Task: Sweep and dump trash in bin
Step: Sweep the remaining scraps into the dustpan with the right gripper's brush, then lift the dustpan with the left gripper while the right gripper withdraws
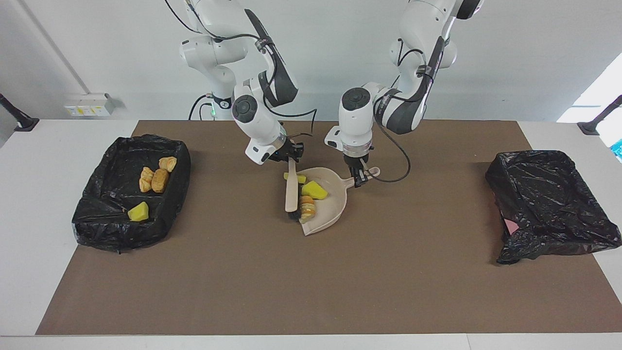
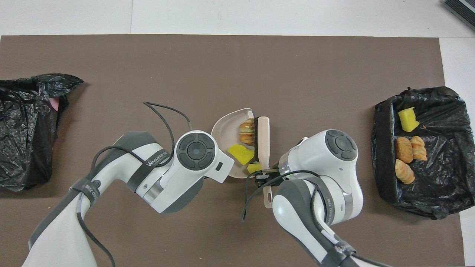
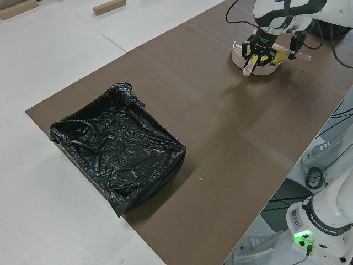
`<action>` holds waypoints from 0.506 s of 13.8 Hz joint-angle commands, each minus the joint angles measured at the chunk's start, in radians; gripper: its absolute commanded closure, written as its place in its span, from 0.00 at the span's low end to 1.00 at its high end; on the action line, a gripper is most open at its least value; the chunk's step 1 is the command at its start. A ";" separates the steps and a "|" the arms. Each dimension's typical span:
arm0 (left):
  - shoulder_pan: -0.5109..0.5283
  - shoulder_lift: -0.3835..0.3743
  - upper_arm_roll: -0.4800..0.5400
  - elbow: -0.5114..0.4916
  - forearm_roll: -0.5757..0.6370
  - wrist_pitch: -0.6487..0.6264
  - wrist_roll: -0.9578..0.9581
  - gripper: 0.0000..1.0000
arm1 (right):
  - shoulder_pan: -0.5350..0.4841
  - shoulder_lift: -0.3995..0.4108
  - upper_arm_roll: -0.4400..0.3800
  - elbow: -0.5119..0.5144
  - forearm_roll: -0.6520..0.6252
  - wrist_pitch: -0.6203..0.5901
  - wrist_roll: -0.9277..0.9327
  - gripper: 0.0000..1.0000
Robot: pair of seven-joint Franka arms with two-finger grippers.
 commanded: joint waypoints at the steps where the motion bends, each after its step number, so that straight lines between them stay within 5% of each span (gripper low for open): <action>1: -0.018 0.010 0.008 -0.021 -0.015 0.060 -0.004 1.00 | -0.032 -0.049 -0.008 0.083 0.015 -0.139 -0.020 1.00; 3: -0.018 0.010 0.008 -0.021 -0.015 0.069 0.005 1.00 | -0.106 -0.113 -0.012 0.088 -0.037 -0.222 -0.030 1.00; 7: -0.001 0.024 0.018 -0.009 -0.016 0.074 0.097 1.00 | -0.129 -0.140 -0.015 0.085 -0.377 -0.348 0.028 1.00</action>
